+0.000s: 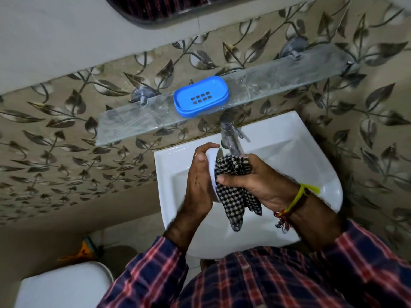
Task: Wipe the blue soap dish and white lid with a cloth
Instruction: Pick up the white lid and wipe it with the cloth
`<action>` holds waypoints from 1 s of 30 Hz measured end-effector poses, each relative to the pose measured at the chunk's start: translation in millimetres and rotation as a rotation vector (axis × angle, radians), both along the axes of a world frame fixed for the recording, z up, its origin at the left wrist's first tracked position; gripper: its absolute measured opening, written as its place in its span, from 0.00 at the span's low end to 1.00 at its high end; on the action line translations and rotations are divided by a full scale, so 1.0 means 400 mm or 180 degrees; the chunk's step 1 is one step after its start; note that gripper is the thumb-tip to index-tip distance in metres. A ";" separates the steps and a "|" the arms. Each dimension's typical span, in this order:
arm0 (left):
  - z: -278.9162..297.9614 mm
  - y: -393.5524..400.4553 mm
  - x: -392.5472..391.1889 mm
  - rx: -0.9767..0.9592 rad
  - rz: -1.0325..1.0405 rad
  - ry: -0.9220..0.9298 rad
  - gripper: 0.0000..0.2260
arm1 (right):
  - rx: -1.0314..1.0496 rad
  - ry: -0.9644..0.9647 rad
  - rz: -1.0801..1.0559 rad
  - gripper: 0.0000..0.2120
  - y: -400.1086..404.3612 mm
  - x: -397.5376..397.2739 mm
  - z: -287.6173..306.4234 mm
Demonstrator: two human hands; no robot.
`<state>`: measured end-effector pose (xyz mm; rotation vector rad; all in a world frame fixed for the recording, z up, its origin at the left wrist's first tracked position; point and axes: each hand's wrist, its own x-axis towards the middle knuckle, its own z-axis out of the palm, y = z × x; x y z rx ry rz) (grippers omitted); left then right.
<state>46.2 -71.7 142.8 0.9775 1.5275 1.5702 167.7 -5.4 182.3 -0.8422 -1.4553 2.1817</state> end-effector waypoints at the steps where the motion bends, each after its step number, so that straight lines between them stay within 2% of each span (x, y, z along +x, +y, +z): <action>1: 0.005 0.005 0.001 -0.0004 0.0051 -0.0049 0.21 | 0.0058 -0.0045 -0.0037 0.11 0.003 -0.005 -0.003; 4: 0.007 0.028 0.000 -0.0081 0.0386 -0.0312 0.20 | 0.0218 -0.0109 -0.0169 0.08 0.006 -0.014 -0.006; 6: 0.010 0.044 -0.009 -0.0087 0.0557 -0.0362 0.20 | 0.0388 -0.0253 -0.0022 0.06 0.001 -0.015 -0.014; 11: 0.008 0.048 -0.010 -0.0239 0.0418 -0.0858 0.22 | 0.0315 -0.0184 -0.0242 0.03 0.000 -0.033 -0.010; 13: 0.007 0.050 -0.023 -0.0307 0.0527 -0.0906 0.21 | 0.0446 -0.0279 -0.0060 0.02 0.001 -0.031 -0.010; 15: 0.021 0.052 -0.032 -0.0387 0.0604 -0.0983 0.24 | 0.0430 -0.0400 0.0127 0.02 -0.004 -0.026 -0.009; 19: 0.034 0.052 -0.029 -0.0636 0.0638 -0.1234 0.30 | 0.0313 -0.0374 -0.0079 0.03 -0.009 -0.031 -0.008; 21: 0.040 0.052 -0.031 -0.0665 0.0721 -0.1391 0.35 | 0.0512 -0.0499 0.0203 0.03 -0.016 -0.031 -0.008; 24: 0.040 0.053 -0.040 -0.0800 0.0832 -0.1309 0.34 | 0.0601 -0.0556 0.0280 0.08 -0.025 -0.032 -0.007; 26: 0.047 0.050 -0.036 -0.0933 0.0733 -0.1325 0.33 | 0.0666 -0.0487 0.0222 0.05 -0.024 -0.031 -0.002; 28: 0.049 0.046 -0.038 -0.1028 0.0729 -0.1284 0.34 | 0.0915 -0.0531 0.0440 0.05 -0.022 -0.026 -0.005; 30: 0.052 0.046 -0.047 -0.1063 0.0805 -0.1210 0.31 | 0.1429 -0.0856 0.0732 0.07 -0.024 -0.018 -0.021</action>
